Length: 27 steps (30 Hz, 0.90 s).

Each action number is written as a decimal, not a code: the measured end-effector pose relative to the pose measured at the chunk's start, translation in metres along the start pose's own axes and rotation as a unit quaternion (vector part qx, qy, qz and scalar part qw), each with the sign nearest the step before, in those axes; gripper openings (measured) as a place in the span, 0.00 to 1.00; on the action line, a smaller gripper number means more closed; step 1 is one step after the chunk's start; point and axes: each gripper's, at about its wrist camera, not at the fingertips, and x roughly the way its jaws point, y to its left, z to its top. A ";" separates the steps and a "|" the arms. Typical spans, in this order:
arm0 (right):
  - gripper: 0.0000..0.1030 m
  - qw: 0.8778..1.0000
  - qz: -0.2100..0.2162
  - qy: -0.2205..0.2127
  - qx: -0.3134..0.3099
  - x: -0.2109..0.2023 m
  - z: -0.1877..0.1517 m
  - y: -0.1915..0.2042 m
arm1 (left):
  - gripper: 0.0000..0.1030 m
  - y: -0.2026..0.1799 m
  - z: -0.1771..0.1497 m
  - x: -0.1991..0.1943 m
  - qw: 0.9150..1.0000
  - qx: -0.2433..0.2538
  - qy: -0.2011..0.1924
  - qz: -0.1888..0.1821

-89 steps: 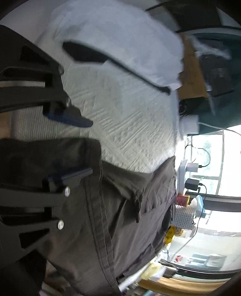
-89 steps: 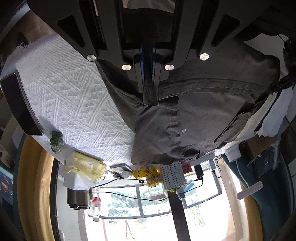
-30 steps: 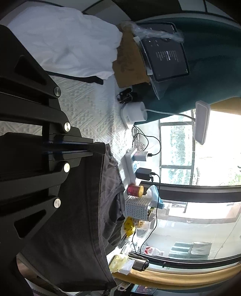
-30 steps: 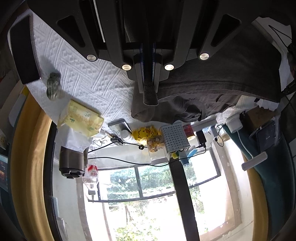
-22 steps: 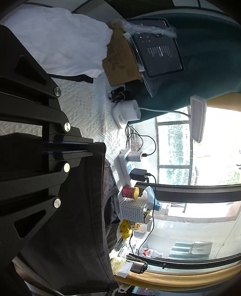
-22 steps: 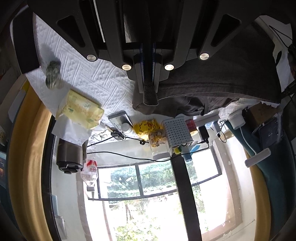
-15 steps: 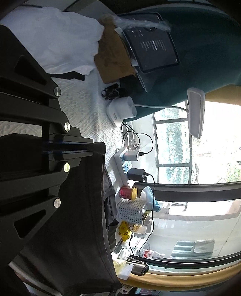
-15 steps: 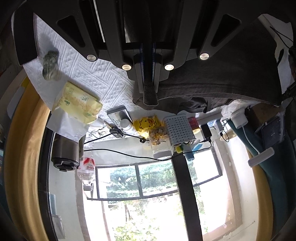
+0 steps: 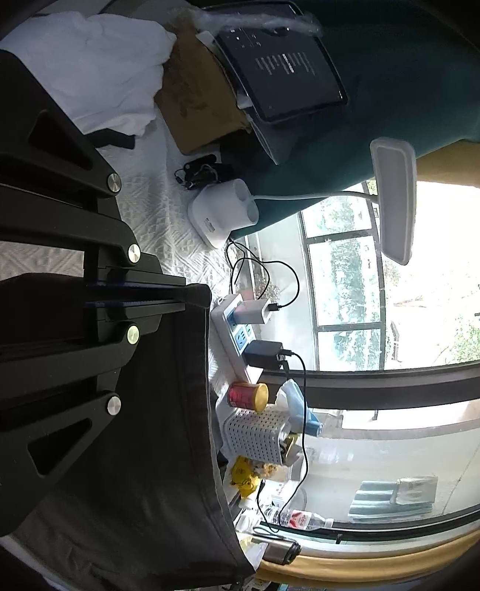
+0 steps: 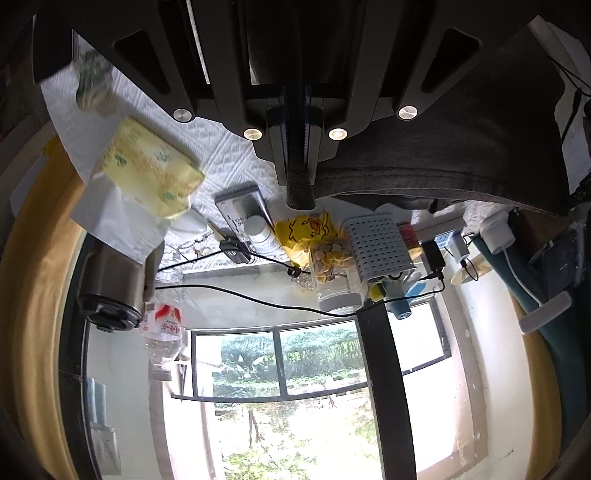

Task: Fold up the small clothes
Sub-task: 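Lift the hem with both tools and carry it over toward the collar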

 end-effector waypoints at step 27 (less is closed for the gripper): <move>0.08 0.993 -0.065 0.043 -0.093 0.131 0.042 0.001 | 0.03 0.000 0.032 0.119 0.998 0.046 0.021 0.028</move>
